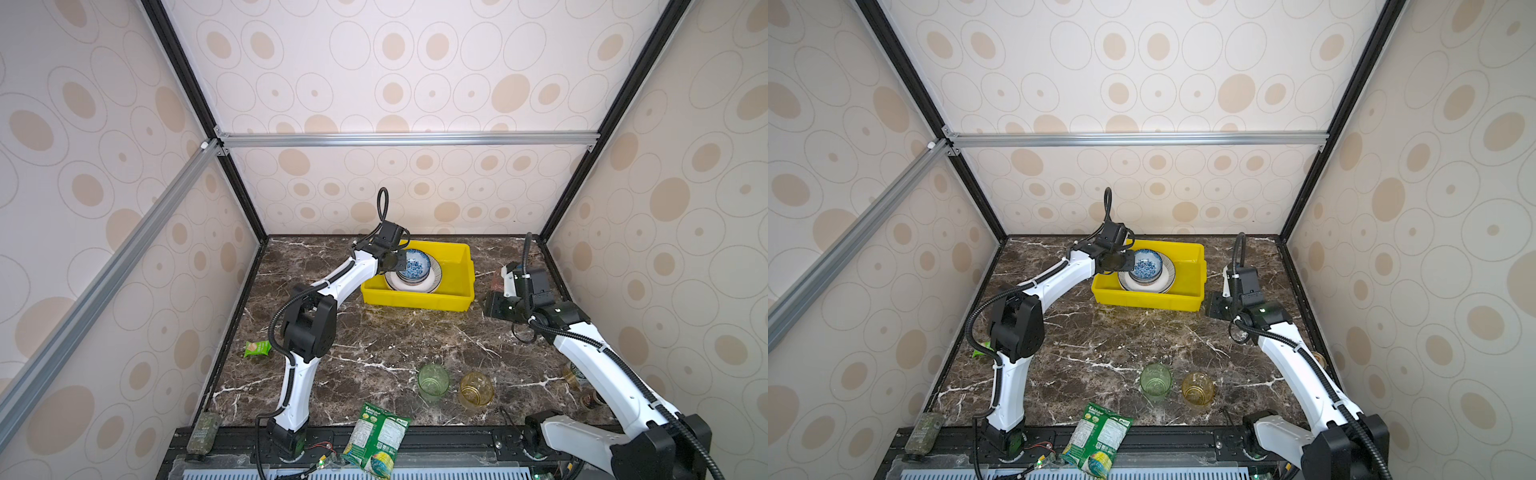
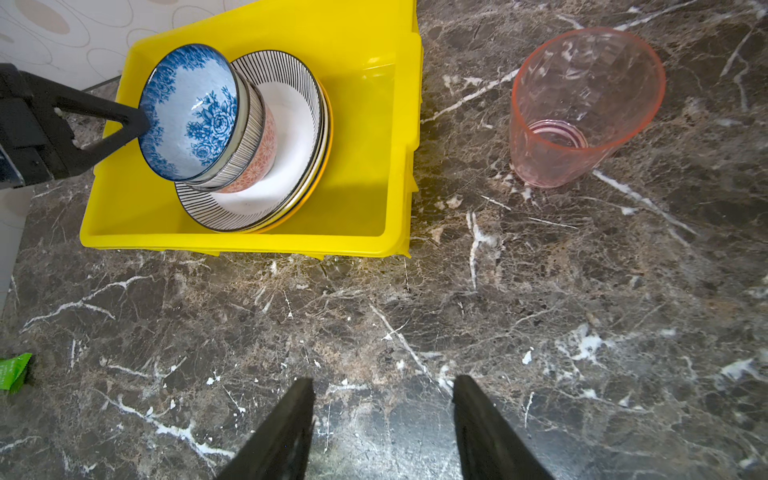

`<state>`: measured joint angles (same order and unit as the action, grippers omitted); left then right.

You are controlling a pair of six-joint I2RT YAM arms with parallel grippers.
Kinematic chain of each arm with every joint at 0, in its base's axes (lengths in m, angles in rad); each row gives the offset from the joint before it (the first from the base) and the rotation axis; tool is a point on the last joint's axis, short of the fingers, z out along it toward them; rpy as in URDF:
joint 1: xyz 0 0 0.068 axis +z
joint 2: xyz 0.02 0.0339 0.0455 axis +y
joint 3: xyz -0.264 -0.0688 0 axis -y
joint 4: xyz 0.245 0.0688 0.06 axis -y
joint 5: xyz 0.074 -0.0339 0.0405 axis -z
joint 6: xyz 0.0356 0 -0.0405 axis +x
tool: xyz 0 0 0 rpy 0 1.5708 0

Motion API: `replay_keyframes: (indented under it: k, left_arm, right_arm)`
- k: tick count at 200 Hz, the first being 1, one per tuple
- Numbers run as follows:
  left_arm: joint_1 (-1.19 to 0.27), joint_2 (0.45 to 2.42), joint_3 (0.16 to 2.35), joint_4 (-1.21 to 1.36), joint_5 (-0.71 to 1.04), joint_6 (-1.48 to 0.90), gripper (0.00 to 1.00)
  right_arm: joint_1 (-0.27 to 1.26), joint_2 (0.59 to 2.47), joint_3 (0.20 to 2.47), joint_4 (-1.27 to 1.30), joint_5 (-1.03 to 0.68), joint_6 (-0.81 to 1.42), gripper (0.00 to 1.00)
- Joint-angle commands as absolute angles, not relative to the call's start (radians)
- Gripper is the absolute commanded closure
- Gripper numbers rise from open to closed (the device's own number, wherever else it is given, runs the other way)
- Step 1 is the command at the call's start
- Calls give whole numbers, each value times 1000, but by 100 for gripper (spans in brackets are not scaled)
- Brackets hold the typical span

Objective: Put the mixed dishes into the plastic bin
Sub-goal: 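Lower the blue-and-white bowl into the pink-striped bowl with the left gripper, then open and raise the left gripper while the right gripper moves toward the pink cup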

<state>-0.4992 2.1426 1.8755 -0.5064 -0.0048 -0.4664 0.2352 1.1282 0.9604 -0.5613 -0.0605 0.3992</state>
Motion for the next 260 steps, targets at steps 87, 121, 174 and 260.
replay_keyframes:
  k: [87,121,174,260]
  left_arm:
    - [-492,2042,1846,-510,-12,-462,84]
    - [-493,1998,1814,-509,-18,-454,82]
    - [-492,1924,1759,-511,-14,-443,81]
    - [-497,1804,1653,-514,-10,-434,79]
  right_arm:
    - [230,1089,975,-612,-8,379,43]
    - [229,1083,974,-617,0,377,43]
    - [230,1083,978,-621,14,377,43]
    - [230,1095,984,-619,77,369,43]
